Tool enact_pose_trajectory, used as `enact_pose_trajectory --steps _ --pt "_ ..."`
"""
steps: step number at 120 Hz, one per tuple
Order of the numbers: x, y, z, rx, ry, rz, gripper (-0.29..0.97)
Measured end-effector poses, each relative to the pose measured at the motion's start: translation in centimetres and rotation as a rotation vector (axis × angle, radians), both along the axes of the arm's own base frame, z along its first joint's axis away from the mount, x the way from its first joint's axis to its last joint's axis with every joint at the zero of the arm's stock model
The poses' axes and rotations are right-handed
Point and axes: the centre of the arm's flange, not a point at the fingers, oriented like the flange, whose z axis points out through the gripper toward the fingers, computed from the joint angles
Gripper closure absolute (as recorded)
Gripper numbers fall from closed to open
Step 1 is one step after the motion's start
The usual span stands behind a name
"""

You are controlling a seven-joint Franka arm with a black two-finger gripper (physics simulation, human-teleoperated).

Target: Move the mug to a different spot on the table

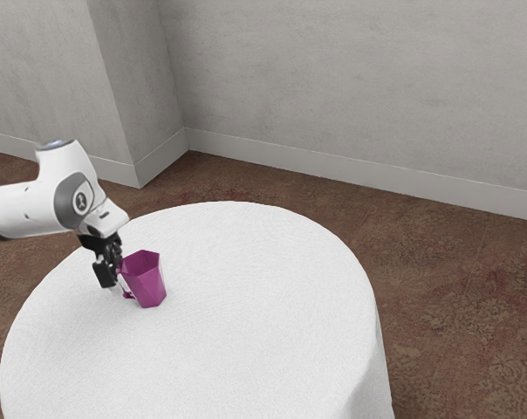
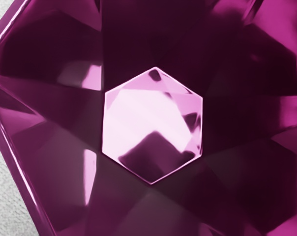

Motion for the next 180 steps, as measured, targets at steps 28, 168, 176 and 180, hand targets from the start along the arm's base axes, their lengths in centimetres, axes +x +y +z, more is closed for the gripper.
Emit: enact_pose_trajectory --steps 28,168,176,180 --pt "0.2 0.0 -0.1 -0.002 -0.011 -0.008 0.14" --pt "1.7 -5.0 3.2 -0.221 -0.287 0.278 0.76" --pt "0.0 -6.3 3.1 -0.253 -0.282 0.304 0.77" --pt "-1.0 -7.0 2.6 -0.265 -0.271 0.317 0.77"
